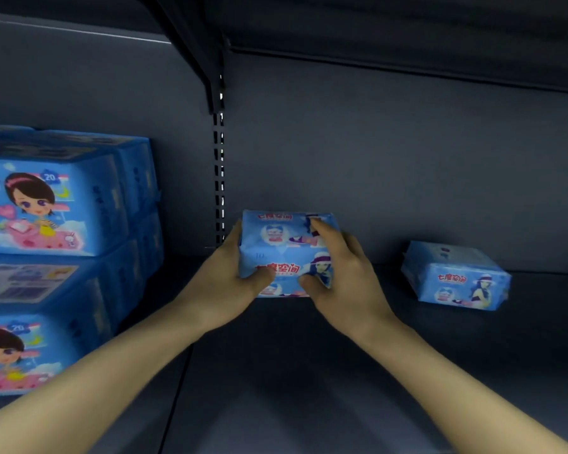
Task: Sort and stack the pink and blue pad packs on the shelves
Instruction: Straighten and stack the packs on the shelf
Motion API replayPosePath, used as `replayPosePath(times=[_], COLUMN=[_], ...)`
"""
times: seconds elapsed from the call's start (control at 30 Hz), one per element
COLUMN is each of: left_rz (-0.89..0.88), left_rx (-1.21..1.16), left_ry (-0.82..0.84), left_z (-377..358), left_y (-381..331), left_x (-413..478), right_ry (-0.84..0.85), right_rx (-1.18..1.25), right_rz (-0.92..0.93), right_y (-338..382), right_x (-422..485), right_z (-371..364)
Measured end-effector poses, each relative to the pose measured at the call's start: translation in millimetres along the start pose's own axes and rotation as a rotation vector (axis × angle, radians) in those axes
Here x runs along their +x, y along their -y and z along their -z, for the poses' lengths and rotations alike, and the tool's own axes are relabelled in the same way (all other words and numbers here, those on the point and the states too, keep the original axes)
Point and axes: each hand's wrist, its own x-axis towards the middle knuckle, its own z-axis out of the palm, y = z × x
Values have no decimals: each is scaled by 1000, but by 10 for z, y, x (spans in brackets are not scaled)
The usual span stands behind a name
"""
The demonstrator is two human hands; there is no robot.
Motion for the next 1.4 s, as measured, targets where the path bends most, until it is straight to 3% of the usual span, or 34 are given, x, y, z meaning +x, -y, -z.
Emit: replayPosePath(times=[0.33, 0.83, 1.4], left_rz=[-61, 29, 74], left_rx=[-24, -48, 133], left_ry=[-141, -326, -208], left_z=[158, 130, 229], left_y=[-69, 146, 162], left_x=[540, 1022, 942], right_ry=[-101, -127, -59], right_rx=[-9, -2, -26], right_rz=[78, 37, -8], right_y=[46, -138, -111], right_x=[590, 1041, 1025], right_z=[76, -101, -163])
